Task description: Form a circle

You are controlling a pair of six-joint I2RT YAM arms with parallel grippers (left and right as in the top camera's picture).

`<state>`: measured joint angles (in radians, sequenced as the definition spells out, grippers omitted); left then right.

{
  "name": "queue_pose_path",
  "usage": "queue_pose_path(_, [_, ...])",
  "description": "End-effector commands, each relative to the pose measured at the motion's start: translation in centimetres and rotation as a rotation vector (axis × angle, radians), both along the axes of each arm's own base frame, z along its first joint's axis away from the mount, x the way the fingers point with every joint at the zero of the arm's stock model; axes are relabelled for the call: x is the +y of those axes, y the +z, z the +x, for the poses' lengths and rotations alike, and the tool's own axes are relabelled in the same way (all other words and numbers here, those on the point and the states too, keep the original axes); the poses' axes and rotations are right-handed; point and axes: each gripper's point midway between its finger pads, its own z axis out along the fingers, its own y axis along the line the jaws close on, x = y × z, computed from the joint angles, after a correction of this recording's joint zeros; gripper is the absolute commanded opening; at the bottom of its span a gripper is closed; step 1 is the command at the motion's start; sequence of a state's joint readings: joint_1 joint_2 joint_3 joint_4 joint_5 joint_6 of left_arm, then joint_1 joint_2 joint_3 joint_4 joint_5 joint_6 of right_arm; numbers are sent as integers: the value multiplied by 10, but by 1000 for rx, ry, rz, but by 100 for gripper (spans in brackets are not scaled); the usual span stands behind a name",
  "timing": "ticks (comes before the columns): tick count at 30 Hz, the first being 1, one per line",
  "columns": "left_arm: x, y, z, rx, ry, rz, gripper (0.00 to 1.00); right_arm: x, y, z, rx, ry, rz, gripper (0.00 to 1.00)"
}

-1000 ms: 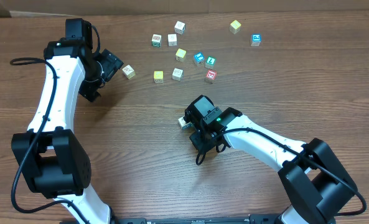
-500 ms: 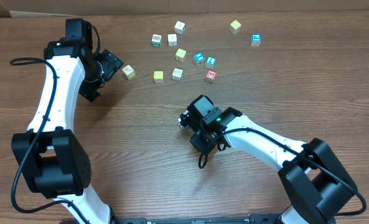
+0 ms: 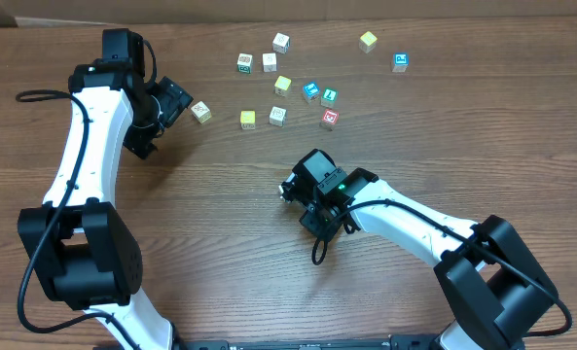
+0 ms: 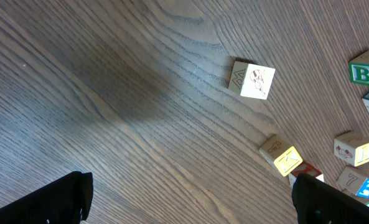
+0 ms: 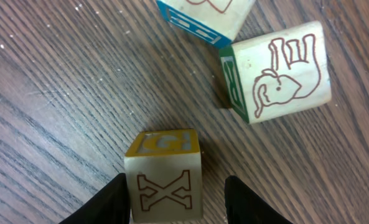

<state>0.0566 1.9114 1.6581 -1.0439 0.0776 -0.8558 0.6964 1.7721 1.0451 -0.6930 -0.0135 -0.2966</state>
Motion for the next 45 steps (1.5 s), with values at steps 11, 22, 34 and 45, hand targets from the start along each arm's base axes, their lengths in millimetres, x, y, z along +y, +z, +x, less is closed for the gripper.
queue_pose_path(11, [-1,6,2,-19,-27,15,100,7,-3,-9,69,-125,55,26])
queue_pose_path(22, [-1,6,2,-19,-27,15,100,6,-2,-4,28,-46,34,42])
queue_pose_path(34, [-1,6,2,-19,-27,15,100,27,53,21,-19,-148,111,64])
queue_pose_path(45, [-1,6,2,-19,-27,15,100,0,42,-9,96,-238,21,91])
